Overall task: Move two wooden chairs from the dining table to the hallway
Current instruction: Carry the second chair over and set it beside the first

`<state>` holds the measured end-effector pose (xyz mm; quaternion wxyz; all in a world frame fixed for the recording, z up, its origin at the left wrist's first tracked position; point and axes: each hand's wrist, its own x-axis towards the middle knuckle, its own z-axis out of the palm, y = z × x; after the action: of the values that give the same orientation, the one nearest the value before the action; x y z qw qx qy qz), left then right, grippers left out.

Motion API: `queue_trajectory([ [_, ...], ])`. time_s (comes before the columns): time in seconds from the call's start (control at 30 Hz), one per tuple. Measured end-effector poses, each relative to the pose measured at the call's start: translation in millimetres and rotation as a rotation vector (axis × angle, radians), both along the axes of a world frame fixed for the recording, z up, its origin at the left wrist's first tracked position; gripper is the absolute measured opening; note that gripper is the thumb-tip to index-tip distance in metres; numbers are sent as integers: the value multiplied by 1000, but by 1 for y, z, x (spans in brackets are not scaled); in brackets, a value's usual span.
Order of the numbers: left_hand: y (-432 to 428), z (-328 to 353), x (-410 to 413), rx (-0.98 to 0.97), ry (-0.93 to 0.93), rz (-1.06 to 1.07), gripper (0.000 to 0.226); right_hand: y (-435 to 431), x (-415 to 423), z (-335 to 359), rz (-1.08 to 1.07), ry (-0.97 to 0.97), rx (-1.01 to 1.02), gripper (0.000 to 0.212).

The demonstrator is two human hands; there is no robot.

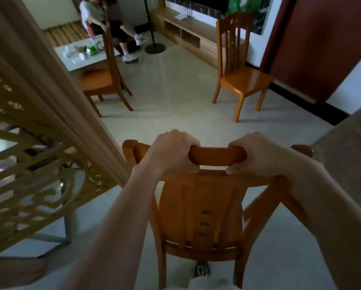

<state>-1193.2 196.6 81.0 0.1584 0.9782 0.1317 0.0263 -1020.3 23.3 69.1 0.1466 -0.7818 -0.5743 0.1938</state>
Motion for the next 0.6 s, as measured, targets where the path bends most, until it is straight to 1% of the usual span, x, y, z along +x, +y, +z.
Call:
queue_trajectory([
  [0.1, 21, -2, 37, -43, 0, -48, 39, 12, 30, -4, -57, 1, -10, 27],
  [0.33, 69, -16, 125, -57, 7, -172, 29, 41, 90, -17, -159, -11, -4, 29],
  [0.5, 114, -19, 190, -75, 12, -273, 31, 69, 130, -17, -269, -39, -27, 26],
  [0.6, 131, -21, 236, -62, 17, -371, 31, 78, 157, -14, -371, -12, -6, 25],
])
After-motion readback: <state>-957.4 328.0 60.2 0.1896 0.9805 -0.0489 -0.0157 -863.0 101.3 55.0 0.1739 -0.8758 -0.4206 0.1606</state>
